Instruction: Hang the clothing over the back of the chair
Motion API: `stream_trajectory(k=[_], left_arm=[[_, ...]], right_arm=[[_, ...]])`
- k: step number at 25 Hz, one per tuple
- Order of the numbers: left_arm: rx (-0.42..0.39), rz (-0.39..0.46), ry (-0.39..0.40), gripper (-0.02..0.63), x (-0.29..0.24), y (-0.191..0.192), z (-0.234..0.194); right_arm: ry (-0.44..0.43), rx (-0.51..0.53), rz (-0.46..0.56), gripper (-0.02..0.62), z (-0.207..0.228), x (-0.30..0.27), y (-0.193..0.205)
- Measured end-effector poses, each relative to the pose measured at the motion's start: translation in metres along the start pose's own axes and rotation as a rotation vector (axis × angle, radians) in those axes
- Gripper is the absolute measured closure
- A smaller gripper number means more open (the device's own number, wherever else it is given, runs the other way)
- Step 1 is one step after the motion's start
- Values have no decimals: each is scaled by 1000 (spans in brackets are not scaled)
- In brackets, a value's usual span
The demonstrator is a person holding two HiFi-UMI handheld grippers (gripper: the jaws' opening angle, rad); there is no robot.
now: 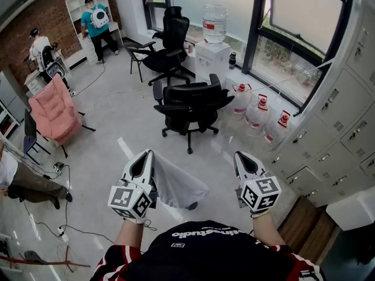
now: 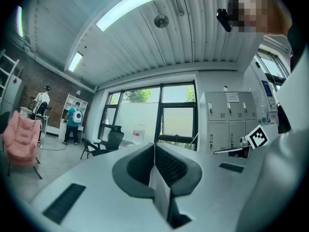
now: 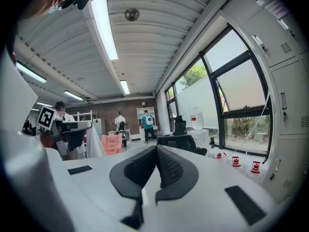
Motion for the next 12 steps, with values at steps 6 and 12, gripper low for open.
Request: stream_trajectory(k=[6,12], left_arm=[[-15,0,-13,583,4,-5,2],[-15,7,-27,583,6,-5,4]], right_arm=[[-9,-1,-6,583,-1,2,0],[-12,3,3,583,2,4,1]])
Point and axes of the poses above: the fingertips, and each gripper's own axes: x backward along the fingers, z to its right, y out of its underside, the point moved 10 cm from there along x, backward along the fingers, and after that the axes turned 9 degrees about x, right-handed, at the moved point
